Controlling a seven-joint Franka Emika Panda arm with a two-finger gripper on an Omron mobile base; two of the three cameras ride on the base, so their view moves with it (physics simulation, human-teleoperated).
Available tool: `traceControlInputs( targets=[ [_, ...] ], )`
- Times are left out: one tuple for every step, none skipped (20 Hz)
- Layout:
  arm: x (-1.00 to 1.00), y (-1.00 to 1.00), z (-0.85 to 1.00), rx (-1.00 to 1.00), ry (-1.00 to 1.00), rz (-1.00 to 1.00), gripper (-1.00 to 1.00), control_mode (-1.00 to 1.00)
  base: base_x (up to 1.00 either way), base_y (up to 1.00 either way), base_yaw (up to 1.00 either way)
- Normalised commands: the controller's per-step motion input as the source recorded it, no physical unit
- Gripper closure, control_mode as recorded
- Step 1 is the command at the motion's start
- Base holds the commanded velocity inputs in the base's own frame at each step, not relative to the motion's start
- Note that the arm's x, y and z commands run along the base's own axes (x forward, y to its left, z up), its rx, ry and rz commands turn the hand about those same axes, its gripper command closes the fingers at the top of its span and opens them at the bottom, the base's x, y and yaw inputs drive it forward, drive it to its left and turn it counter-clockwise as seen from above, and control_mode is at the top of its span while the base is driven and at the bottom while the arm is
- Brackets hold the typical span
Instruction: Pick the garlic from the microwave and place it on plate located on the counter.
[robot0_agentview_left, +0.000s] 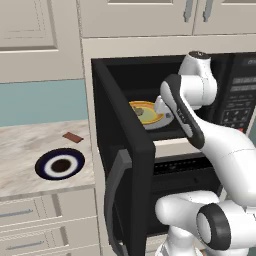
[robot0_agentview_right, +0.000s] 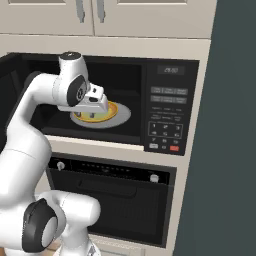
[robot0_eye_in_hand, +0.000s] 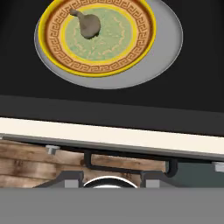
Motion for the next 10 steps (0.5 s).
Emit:
traceControlInputs(
  targets=[
    [-0.03, 0.0, 0.0, 0.0, 0.0, 0.0, -1.0, -1.0, 0.0, 0.0, 0.0],
    [-0.33, 0.0, 0.0, 0.0, -0.04, 0.0, -1.0, -1.0, 0.0, 0.0, 0.0],
    [-0.41, 0.0, 0.0, 0.0, -0.12, 0.0, -1.0, -1.0, 0.0, 0.0, 0.0],
    [-0.52, 0.0, 0.0, 0.0, -0.23, 0.0, -1.0, -1.0, 0.0, 0.0, 0.0],
    [-0.64, 0.0, 0.0, 0.0, -0.32, 0.0, -1.0, -1.0, 0.0, 0.0, 0.0],
    [-0.61, 0.0, 0.0, 0.0, -0.44, 0.0, -1.0, -1.0, 0.0, 0.0, 0.0],
    [-0.56, 0.0, 0.0, 0.0, -0.5, 0.0, -1.0, -1.0, 0.0, 0.0, 0.0],
    [-0.33, 0.04, 0.0, 0.01, -0.53, 0.0, -1.0, -1.0, 0.0, 0.0, 0.0],
    [-0.32, 0.0, 0.0, 0.05, -0.54, 0.0, -1.0, -1.0, 0.0, 0.0, 0.0],
    [-0.19, 0.01, 0.0, 0.07, -0.52, 0.02, -1.0, -1.0, 0.0, 0.0, 0.0]
  ],
)
